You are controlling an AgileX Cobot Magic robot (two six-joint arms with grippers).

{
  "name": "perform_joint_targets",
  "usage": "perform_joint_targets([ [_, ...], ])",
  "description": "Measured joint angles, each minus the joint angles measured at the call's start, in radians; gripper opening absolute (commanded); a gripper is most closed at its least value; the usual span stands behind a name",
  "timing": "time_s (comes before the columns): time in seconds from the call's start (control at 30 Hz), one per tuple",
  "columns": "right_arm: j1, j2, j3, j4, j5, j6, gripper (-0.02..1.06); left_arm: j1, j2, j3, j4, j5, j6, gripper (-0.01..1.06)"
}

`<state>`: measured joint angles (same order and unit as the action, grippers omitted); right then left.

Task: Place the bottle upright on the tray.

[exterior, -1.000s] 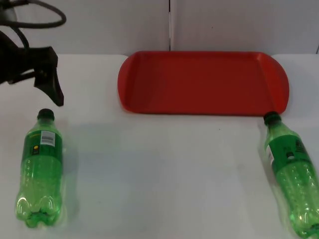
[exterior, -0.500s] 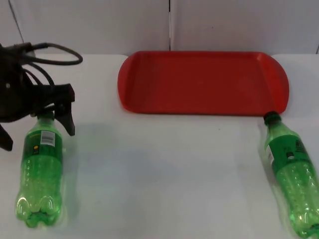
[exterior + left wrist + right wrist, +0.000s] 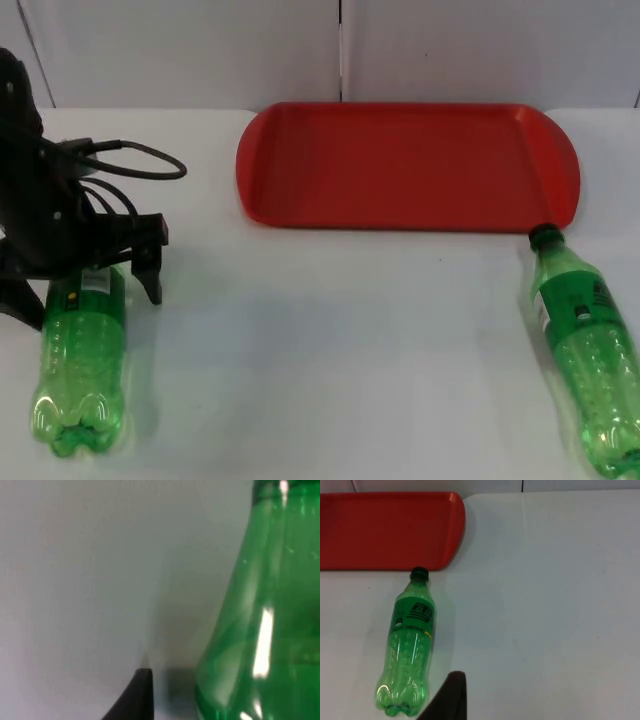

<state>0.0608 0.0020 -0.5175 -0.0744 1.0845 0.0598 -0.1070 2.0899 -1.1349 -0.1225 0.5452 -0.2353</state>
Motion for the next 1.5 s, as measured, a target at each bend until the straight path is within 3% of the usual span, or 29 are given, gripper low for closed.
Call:
perform_joint_targets([
  [0.5, 0.000, 0.000, 0.000, 0.000, 0.000, 0.000, 1.05, 0.000, 0.019, -0.004, 0.044, -0.020, -0.032, 1.05],
  [0.77, 0.000, 0.000, 0.000, 0.000, 0.000, 0.000, 1.05, -0.004, 0.004, 0.063, 0.068, -0.117, -0.064, 1.05],
  [0.97, 0.000, 0.000, 0.000, 0.000, 0.000, 0.000, 1.05, -0.006, 0.000, 0.072, 0.076, -0.127, -0.067, 1.05],
  [1.1, 0.000, 0.000, 0.000, 0.000, 0.000, 0.000, 1.05, -0.006, 0.000, 0.072, 0.078, -0.115, -0.056, 1.00],
  [1.23, 0.000, 0.000, 0.000, 0.000, 0.000, 0.000, 1.05, -0.006, 0.000, 0.072, 0.089, -0.103, -0.044, 0.88],
  [1.5, 0.000, 0.000, 0.000, 0.000, 0.000, 0.000, 1.05, -0.006, 0.000, 0.072, 0.101, -0.085, -0.023, 0.87],
])
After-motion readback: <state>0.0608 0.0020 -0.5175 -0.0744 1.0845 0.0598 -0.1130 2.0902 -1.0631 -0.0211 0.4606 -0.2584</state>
